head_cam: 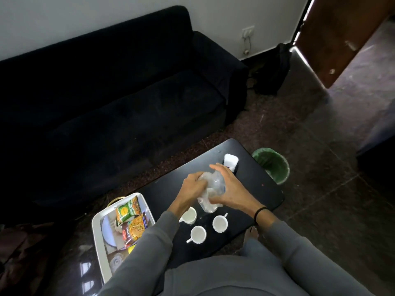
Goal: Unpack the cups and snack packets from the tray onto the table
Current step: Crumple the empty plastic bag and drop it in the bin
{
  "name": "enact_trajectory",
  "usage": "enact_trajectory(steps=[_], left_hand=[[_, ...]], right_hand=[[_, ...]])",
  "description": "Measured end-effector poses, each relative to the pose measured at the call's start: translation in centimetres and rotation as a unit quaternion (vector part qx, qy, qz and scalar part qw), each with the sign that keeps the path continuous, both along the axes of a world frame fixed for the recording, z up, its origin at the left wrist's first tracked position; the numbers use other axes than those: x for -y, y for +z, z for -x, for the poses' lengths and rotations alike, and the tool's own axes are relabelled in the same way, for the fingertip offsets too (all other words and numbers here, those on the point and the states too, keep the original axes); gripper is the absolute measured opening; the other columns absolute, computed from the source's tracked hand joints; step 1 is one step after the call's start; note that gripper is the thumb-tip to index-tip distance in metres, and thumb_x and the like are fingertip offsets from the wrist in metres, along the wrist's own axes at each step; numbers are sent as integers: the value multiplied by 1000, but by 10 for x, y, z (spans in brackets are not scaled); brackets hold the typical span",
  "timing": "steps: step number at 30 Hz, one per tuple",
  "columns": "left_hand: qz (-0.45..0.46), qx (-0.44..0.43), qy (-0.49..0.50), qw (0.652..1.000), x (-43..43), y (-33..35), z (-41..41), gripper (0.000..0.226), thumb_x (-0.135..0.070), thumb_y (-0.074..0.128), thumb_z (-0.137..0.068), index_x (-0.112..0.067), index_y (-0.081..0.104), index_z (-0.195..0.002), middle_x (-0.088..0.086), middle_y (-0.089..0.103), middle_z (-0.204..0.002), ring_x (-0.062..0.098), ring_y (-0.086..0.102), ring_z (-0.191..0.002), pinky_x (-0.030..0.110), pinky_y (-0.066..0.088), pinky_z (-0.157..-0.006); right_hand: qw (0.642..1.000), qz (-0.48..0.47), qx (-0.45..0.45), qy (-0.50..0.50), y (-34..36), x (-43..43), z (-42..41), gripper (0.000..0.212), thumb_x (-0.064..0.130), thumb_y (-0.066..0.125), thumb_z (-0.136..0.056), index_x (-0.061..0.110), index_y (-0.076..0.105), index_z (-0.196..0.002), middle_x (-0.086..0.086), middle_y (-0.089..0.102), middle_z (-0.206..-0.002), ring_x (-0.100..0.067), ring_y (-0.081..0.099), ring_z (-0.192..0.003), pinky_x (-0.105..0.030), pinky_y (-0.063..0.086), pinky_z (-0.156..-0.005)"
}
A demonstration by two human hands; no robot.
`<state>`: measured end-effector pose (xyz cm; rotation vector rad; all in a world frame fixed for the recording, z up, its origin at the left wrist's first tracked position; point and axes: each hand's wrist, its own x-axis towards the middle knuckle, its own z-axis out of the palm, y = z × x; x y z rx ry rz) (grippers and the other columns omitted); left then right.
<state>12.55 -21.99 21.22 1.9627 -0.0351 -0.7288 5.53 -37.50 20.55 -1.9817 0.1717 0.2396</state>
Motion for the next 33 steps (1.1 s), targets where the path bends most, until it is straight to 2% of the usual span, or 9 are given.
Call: enact_trajectory(steps=[5, 8, 11, 14, 16, 18, 22, 28, 33], left_hand=[[37, -20, -9, 999, 54, 6, -14, 23, -7, 54, -83, -20, 71, -75, -11, 70, -64, 4, 64, -62, 15, 49, -53], [90, -81, 29, 992, 92, 5, -27, 24, -12, 61, -91, -12, 69, -114, 7, 72, -108, 18, 71, -93, 30, 61, -74], [149, -133, 1, 980, 131, 1, -37, 31, -18, 68, -94, -19, 64, -125, 8, 71, -118, 22, 74, -100, 35, 64, -72], [115, -112, -40, 986, 180, -12, -44, 32, -22, 77, -90, -30, 68, -120, 5, 74, -117, 23, 75, -102, 39, 64, -82], [105, -107, -20, 988, 214, -22, -45, 34, -14, 79, -88, -22, 69, -120, 7, 73, -115, 26, 74, -104, 43, 64, -84], [84, -105, 4, 991, 252, -34, -48, 32, -8, 80, -85, -13, 70, -115, 8, 76, -108, 26, 76, -100, 41, 65, -83], [38, -95, 22, 995, 323, -65, -51, 24, -3, 77, -81, -22, 73, -95, 6, 79, -91, 22, 78, -85, 36, 65, -76], [14, -167, 35, 985, 414, -151, -54, 23, -4, 69, -91, -13, 70, -112, 12, 75, -107, 29, 75, -96, 46, 63, -84], [-50, -230, 28, 971, 458, -220, -77, 57, -17, 68, -94, -14, 48, -147, 4, 58, -136, 17, 61, -115, 40, 54, -102]], right_hand=[[997, 22, -5, -80, 4, 49, -6, 66, 37, 83, -57, 42, 56, -118, 17, 68, -104, 1, 68, -91, -13, 54, -67], [992, 14, -12, -121, 7, 96, -13, 54, 40, 85, -63, 37, 63, -112, 13, 73, -94, 3, 69, -84, -13, 54, -68], [985, -8, -26, -169, 7, 150, -20, 36, 33, 87, -68, 34, 70, -101, 13, 75, -87, 1, 70, -81, -20, 57, -69], [980, -23, -55, -192, -2, 205, -26, 33, 27, 86, -76, 25, 73, -106, 5, 76, -92, -12, 73, -86, -33, 62, -73], [971, -78, -73, -213, -10, 231, -28, 36, 24, 84, -79, 24, 70, -112, 4, 74, -102, -14, 72, -92, -27, 61, -74], [943, -187, -93, -259, -23, 256, -29, 38, 14, 77, -86, 22, 62, -120, -4, 70, -115, -16, 70, -102, -24, 60, -77], [882, -308, -125, -335, -64, 302, -30, 67, 6, 72, -81, 19, 42, -139, -11, 60, -133, -26, 63, -121, -44, 57, -97], [891, -177, -215, -359, -150, 384, -33, 57, 13, 80, -84, 28, 60, -135, -1, 69, -122, -22, 70, -107, -46, 64, -80], [893, -6, -219, -393, -228, 420, -56, 49, 13, 79, -84, 16, 64, -131, -5, 69, -120, -26, 64, -116, -43, 56, -98]])
